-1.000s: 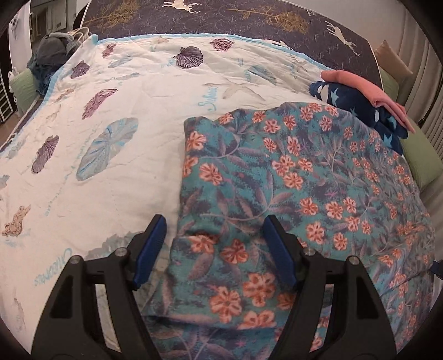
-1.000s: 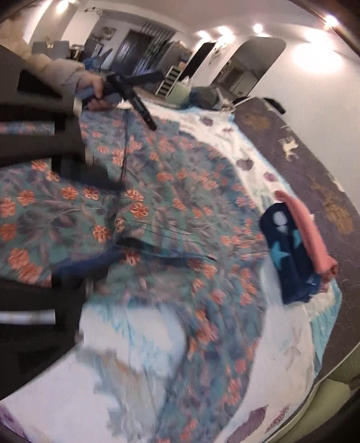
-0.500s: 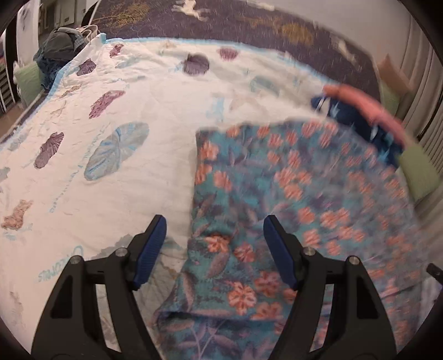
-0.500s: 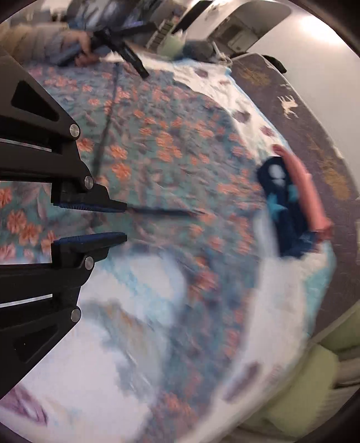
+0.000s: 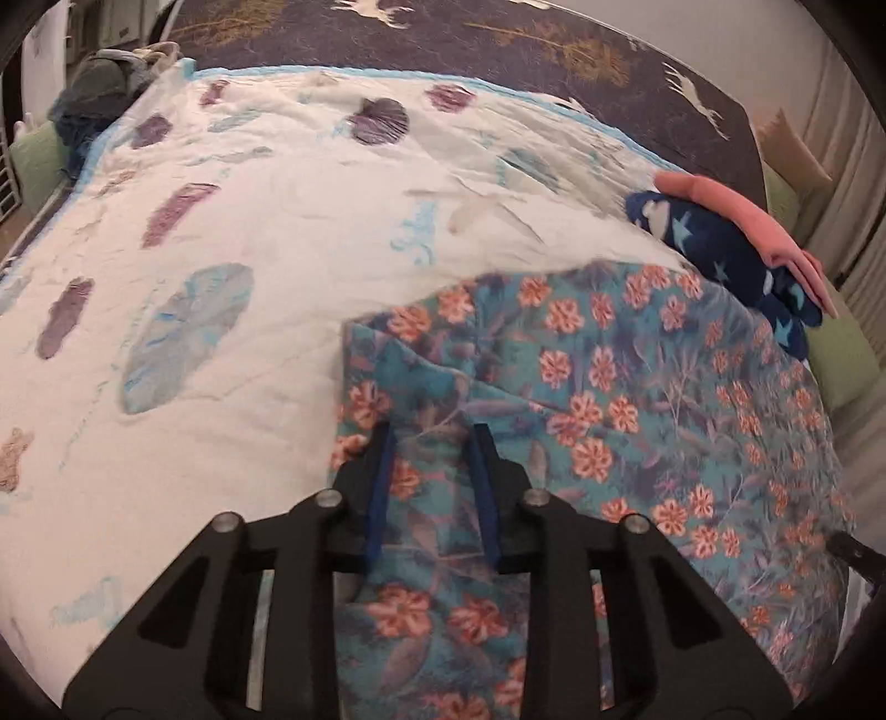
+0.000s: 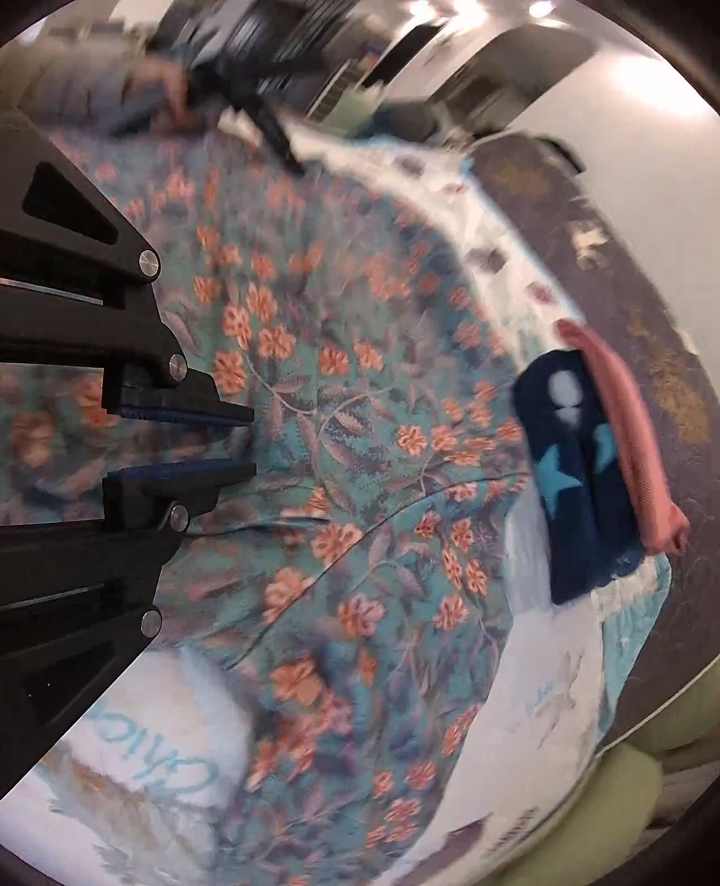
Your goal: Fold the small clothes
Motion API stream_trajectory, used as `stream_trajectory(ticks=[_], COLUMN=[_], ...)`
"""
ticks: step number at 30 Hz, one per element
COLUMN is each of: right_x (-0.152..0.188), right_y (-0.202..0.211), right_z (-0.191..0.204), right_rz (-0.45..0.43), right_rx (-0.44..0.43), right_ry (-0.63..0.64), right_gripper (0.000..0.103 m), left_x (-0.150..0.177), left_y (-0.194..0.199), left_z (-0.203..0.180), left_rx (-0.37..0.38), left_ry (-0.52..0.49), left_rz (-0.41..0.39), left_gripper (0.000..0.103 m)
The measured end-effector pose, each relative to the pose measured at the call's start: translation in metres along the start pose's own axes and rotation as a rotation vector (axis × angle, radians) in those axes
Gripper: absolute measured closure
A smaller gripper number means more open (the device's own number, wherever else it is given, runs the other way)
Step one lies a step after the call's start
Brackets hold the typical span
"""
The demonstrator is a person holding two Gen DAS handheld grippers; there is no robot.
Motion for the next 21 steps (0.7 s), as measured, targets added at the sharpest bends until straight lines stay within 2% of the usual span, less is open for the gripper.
stream_trajectory(ticks=[2, 3, 5, 7, 8, 9, 10, 12, 16, 21], right_x=[-0.004, -0.005, -0.005, 0.005, 0.011, 0.023, 0.035, 0.054, 0.075, 0.077], right_y=[0.027, 0.044, 0.071, 0.100, 0.108, 0.121, 0.129, 0.139, 0.143, 0.133], right_z=[-0.017, -0.035, -0.073, -0.128, -0.148, -0.180, -0.198, -0.229, -0.265, -0.301], right_rz=[-0.066, -0.110, -0.165, -0.199, -0.207, -0.222, -0.232, -0.242, -0.261, -0.334], right_rx=[0.032, 0.083, 0.168, 0.245, 0.260, 0.257, 0.238, 0.208, 0.233, 0.198], right_ry=[-0.027, -0.060, -0.153, -0.325, -0.400, -0.536, -0.616, -0.743, -0.874, -0.986], right_gripper=[0.085, 0.082, 0.079, 0.077, 0.076, 0.074, 0.074, 0.072, 0.061, 0.060], left_x=[0.003, 0.004, 0.006, 0.009, 0.012, 0.014, 0.016, 0.022, 0.035, 0.054], left_y=[0.010, 0.018, 0.034, 0.048, 0.055, 0.061, 0.063, 0.070, 0.074, 0.069], left_z=[-0.007, -0.010, -0.024, -0.041, -0.058, -0.074, -0.083, -0.110, -0.152, -0.181], left_rx=[-0.052, -0.040, 0.037, 0.072, 0.089, 0.110, 0.123, 0.159, 0.234, 0.232], left_ry=[-0.043, -0.041, -0.038, -0.072, -0.111, -0.150, -0.172, -0.225, -0.295, -0.371], left_rz=[-0.023, -0.036, -0.062, -0.087, -0.102, -0.110, -0.112, -0.116, -0.098, -0.069], left_gripper=[0.072, 0.072, 0.071, 0.067, 0.062, 0.059, 0.055, 0.054, 0.054, 0.053])
Point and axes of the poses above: each gripper's, at about its wrist camera, not at the fingertips, and y roughly against the way its jaws point, z to its left, x to its underside, the point moved 3 cm from there along -y, roughly the way its jaws point
